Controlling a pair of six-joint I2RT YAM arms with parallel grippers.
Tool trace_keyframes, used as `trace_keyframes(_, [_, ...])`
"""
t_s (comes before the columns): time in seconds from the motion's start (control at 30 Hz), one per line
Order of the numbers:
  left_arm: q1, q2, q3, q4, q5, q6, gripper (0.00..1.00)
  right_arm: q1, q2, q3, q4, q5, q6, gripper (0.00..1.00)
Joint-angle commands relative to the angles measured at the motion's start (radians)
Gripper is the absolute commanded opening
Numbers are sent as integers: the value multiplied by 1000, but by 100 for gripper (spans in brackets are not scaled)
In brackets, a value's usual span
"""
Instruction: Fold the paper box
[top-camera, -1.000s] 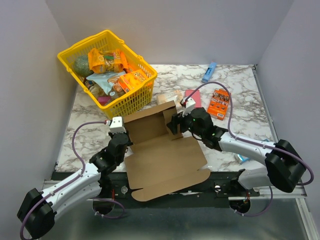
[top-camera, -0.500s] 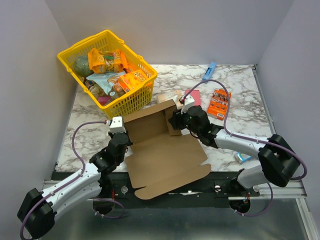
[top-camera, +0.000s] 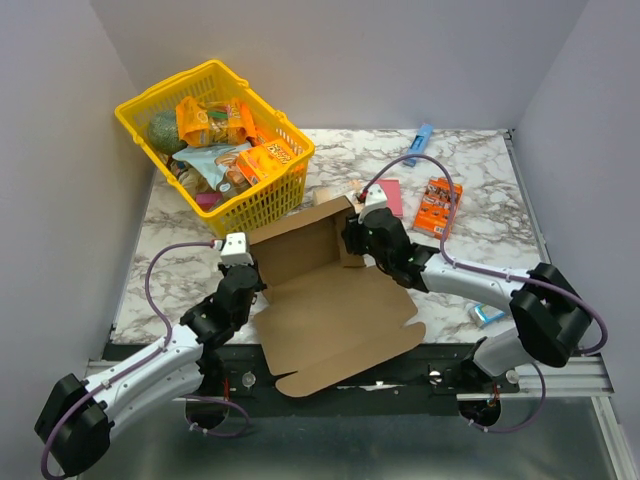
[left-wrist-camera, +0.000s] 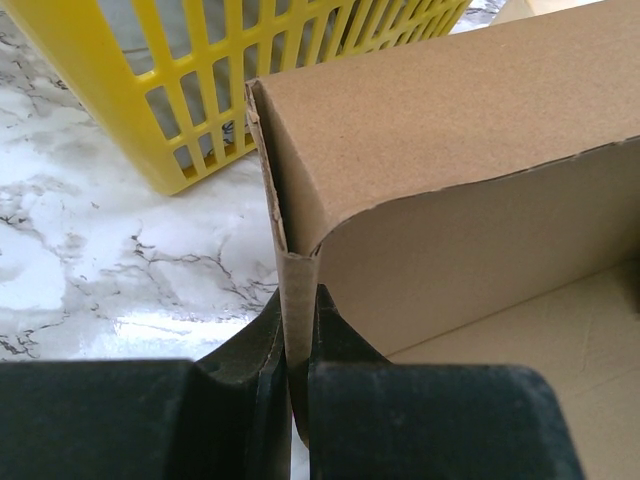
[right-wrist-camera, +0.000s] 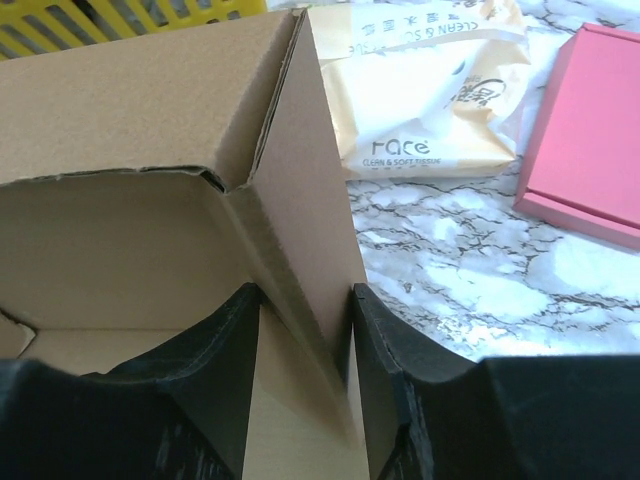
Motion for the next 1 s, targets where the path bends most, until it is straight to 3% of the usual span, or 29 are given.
trace_keyframes(0.0, [-18,-5,22,28,127,-12,0,-10,34,38,-99,260,-4,39])
trace_keyframes(0.27, [-16,9,46,19,136,-16,0,17,86,92,-206,490,30,39])
trace_keyframes(0.47, [-18,7,57,10,138,-13,0,27,123,106,-249,541,51,40])
trace_keyframes(0.57, [-16,-1,59,0,135,-13,0,27,107,90,-246,499,74,43])
trace_keyframes(0.7, [-18,-10,62,-7,141,-13,0,27,74,69,-202,343,68,62])
trace_keyframes(0.8, [-16,-21,62,-12,146,-13,0,27,46,44,-184,229,70,70])
trace_keyframes(0.97, [-16,-34,59,-24,142,-13,0,28,-1,-26,-165,117,108,76])
